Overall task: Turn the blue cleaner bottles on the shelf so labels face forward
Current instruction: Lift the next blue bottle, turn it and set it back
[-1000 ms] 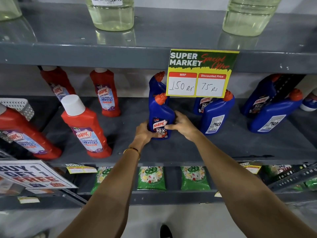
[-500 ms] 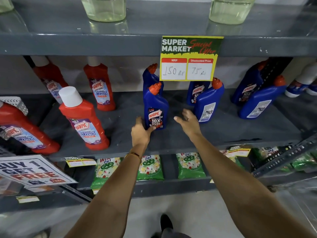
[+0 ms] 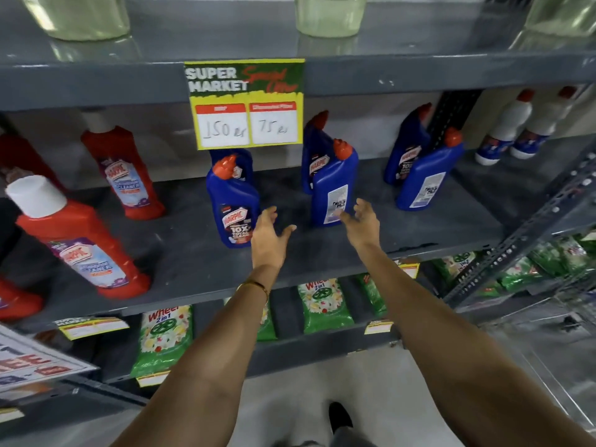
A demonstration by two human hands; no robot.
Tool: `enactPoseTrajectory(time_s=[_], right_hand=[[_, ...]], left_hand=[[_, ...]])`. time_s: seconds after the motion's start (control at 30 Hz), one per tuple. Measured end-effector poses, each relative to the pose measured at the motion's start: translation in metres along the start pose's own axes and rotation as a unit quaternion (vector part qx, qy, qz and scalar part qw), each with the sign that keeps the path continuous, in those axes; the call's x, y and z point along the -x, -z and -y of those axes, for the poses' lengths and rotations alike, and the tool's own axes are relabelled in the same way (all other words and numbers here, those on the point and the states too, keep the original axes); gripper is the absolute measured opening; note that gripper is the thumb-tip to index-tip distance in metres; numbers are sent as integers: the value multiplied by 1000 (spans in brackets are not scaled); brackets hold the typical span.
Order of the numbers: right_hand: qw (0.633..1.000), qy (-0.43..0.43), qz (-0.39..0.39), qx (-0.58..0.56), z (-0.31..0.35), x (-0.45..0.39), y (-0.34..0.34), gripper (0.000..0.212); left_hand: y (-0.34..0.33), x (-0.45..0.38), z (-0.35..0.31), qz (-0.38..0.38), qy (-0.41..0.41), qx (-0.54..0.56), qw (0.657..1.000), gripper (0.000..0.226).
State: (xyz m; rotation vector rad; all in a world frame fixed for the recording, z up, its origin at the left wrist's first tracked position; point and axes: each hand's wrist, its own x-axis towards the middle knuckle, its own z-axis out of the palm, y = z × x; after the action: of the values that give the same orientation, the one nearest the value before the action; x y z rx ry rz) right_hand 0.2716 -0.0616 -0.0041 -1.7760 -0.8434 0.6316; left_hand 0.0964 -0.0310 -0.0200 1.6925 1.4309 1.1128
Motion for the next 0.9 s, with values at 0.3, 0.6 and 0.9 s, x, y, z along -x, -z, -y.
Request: enactPoseTrajectory(time_s=[0.3,0.6,0.9], right_hand=[[986,20,165,28,-2,-77,30,70],[966,64,251,7,-5,-96,27,40],[950,87,296,-45,13,-94,31,50]], left_hand=[[-78,-48,-32,62,69,20,995,66],[-94,-59,-40,49,104,42,993,62],[-82,-47,-55,-21,61,42,997,47]])
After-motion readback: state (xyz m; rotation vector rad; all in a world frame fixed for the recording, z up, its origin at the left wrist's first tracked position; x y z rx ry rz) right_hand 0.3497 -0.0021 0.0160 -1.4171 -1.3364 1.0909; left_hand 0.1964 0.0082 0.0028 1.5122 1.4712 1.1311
